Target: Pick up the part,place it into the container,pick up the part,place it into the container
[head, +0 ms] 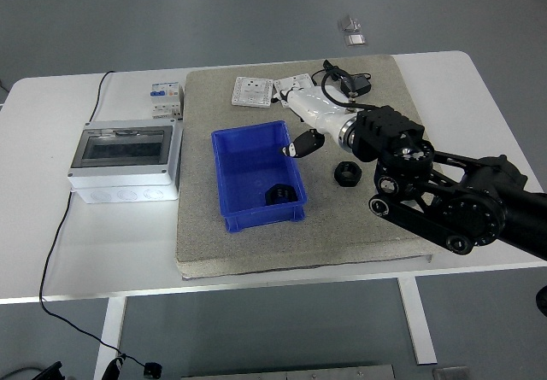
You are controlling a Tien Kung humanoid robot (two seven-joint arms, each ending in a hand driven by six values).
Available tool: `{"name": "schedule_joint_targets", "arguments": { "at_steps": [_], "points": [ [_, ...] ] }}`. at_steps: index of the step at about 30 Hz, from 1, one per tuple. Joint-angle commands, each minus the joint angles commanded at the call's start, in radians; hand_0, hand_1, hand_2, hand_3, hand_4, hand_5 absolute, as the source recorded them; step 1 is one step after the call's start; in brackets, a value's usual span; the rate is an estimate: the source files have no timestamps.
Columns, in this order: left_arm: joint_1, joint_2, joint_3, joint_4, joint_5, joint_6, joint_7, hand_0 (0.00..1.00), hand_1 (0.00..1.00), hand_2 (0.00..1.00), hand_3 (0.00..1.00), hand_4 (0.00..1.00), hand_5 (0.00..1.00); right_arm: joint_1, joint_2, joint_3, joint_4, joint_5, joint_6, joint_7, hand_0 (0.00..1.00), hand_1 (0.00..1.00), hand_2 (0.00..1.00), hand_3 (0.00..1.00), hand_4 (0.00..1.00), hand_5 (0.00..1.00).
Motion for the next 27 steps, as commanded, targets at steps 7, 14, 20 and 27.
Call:
{"name": "schedule_joint_targets", "arguments": {
  "at_steps": [7, 14, 20, 27],
  "points": [
    [0.000, -0.003, -0.001, 0.000, 0.001, 0.001, -0.002, 0.685, 0.753, 0.754, 0.843, 0.972, 0.998, -0.060, -0.022, 0.010, -0.063, 0.050, 0.045, -0.038, 0.519, 0.585, 0.881, 0.871, 0.882, 0.332],
    [0.000, -0.004, -0.005, -0.001, 0.007, -0.001, 0.001, 0.685, 0.752, 0.754, 0.842, 0.972, 0.998, -0.080, -0.001, -0.035, -0.127, 0.058, 0.051, -0.039, 0.522, 0.583, 0.870, 0.870, 0.882, 0.337],
    [-0.001, -0.003, -0.003, -0.001, 0.005, -0.001, 0.000, 0.686, 0.752, 0.753, 0.843, 0.973, 0.998, -0.084, 0.001, -0.056, -0.157, 0.052, 0.060, -0.050, 0.521, 0.580, 0.846, 0.856, 0.883, 0.339],
    [-0.001, -0.002, -0.004, -0.001, 0.008, -0.002, 0.000, 0.686, 0.752, 0.753, 0.842, 0.973, 0.998, -0.087, 0.004, -0.082, -0.169, 0.054, 0.050, -0.058, 0.497, 0.528, 0.747, 0.771, 0.782, 0.260]
  ]
}}
